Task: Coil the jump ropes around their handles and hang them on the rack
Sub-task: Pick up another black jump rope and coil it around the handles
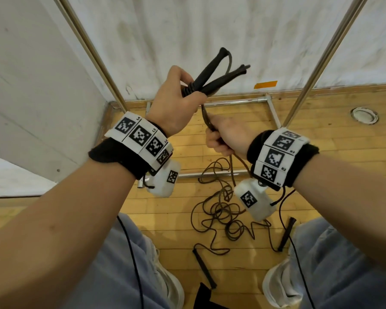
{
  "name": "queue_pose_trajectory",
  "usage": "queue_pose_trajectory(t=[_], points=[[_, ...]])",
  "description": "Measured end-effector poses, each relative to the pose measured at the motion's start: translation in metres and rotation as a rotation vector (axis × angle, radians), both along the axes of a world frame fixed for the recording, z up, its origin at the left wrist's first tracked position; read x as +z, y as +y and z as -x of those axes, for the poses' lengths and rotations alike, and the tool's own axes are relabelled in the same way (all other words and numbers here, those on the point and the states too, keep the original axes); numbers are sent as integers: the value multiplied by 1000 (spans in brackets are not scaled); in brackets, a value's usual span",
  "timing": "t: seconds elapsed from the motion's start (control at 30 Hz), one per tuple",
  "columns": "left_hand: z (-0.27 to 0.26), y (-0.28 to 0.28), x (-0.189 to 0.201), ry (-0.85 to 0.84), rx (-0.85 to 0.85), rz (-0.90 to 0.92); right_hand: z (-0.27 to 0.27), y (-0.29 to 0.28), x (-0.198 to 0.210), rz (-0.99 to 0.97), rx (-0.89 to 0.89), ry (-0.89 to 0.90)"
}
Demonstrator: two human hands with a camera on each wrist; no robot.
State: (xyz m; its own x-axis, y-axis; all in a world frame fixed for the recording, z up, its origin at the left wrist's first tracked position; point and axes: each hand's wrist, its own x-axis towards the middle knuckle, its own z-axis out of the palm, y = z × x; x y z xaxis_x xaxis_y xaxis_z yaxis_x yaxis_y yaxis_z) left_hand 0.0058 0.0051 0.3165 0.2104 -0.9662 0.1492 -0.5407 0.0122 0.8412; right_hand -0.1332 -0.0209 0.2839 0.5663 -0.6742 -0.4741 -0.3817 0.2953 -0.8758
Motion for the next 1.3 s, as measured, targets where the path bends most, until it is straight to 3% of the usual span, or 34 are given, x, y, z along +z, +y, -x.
queue_pose_trajectory(t=[0.2,0.33,0.47,0.53,0.73,0.83,1.0,1.1,1.2,1.3], points=[[-6,-8,-10,-280,52,-61,-5,8,-2,538,-8,87],[-6,-8,-7,-309,99,-15,1,3,-3,752,-78,166],[3,-4,0,-275,34,-3,9,-8,-3,788,-49,434],[11,-2,0,-271,-13,-8,5,-8,-5,748,-35,486],[17,-2,10,-90,-37,30,-4,-3,-6,526,-123,117],[13,-1,15,-46,-37,74,-3,-4,-3,401,-81,-51],[-13,-3,15,-262,68,107,-5,2,-10,473,-52,12],[-27,-4,9,-415,95,52,-2,5,-10,637,-57,115],[-33,-3,2,-556,75,-49,2,5,-2,791,-13,213],[-31,-3,-7,-662,56,-217,5,6,3,827,89,265]])
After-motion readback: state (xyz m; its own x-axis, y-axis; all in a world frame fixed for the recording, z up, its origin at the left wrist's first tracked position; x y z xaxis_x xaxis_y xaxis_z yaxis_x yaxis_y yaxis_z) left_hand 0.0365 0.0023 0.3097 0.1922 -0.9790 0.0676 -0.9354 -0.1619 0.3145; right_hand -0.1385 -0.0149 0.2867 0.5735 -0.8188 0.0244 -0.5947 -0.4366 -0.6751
